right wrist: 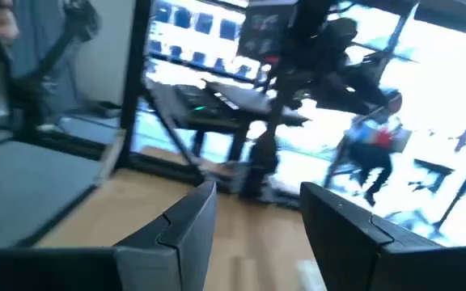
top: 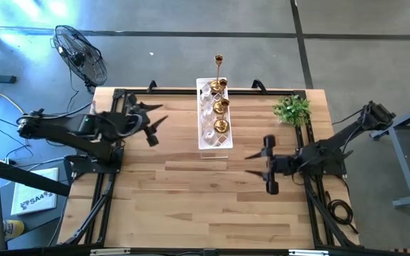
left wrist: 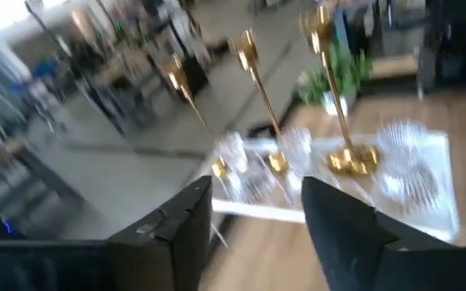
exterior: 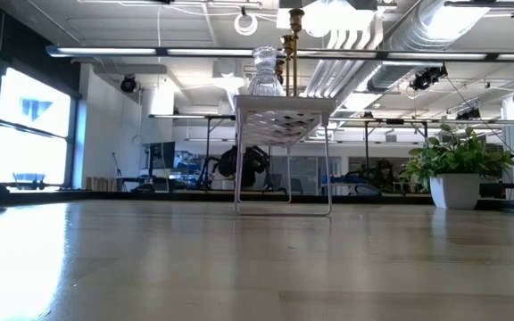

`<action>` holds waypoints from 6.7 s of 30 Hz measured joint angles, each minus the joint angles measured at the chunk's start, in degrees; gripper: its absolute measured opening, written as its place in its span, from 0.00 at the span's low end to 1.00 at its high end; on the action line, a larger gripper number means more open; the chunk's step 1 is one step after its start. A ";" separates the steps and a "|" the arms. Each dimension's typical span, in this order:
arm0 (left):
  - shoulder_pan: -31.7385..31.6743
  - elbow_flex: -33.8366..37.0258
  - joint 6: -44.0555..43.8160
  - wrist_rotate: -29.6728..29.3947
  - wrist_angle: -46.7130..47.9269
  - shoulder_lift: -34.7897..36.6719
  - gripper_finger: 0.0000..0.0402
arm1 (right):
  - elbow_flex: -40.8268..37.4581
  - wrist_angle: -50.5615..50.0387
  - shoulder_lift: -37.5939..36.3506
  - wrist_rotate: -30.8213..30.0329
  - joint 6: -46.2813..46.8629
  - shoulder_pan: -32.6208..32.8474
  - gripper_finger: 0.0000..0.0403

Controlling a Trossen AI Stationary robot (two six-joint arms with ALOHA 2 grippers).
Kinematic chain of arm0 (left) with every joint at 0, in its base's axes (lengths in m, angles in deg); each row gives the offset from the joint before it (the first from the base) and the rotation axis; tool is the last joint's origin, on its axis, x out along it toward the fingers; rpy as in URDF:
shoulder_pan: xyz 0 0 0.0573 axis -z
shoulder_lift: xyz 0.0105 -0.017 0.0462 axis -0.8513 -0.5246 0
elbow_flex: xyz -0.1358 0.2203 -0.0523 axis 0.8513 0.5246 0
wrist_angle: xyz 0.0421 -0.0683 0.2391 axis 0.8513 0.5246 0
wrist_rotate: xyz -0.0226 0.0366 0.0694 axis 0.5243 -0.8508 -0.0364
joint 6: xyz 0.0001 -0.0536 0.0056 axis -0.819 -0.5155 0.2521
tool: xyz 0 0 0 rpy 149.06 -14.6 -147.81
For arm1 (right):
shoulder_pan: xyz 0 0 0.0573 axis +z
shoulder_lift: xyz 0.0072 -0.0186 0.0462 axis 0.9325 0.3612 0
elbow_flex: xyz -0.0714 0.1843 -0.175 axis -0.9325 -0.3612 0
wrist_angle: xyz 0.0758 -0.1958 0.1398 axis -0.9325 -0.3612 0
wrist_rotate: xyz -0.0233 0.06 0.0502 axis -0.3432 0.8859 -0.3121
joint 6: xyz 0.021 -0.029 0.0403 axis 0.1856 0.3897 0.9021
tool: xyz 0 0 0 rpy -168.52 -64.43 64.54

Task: Pick & Place candle stick holders
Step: Return to Home Position

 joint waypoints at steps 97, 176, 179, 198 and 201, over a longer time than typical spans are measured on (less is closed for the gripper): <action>-0.02 53.59 -13.52 35.65 -22.31 48.36 0.00 | -29.16 -24.74 -54.32 9.31 5.72 -0.32 0.00; -0.02 53.68 -4.01 34.01 -20.89 47.80 0.00 | -33.25 -23.38 -53.77 22.75 6.46 -19.93 0.00; -0.02 53.68 -4.01 34.07 -21.02 47.80 0.00 | -33.25 -23.36 -53.77 22.90 6.34 -19.93 0.00; -0.02 53.70 -4.48 34.30 -21.29 47.77 0.00 | -33.27 -23.29 -53.77 23.08 6.44 -19.93 0.00; -0.02 53.70 -4.50 34.31 -21.31 47.77 0.00 | -33.27 -23.29 -53.77 23.08 6.32 -19.93 0.00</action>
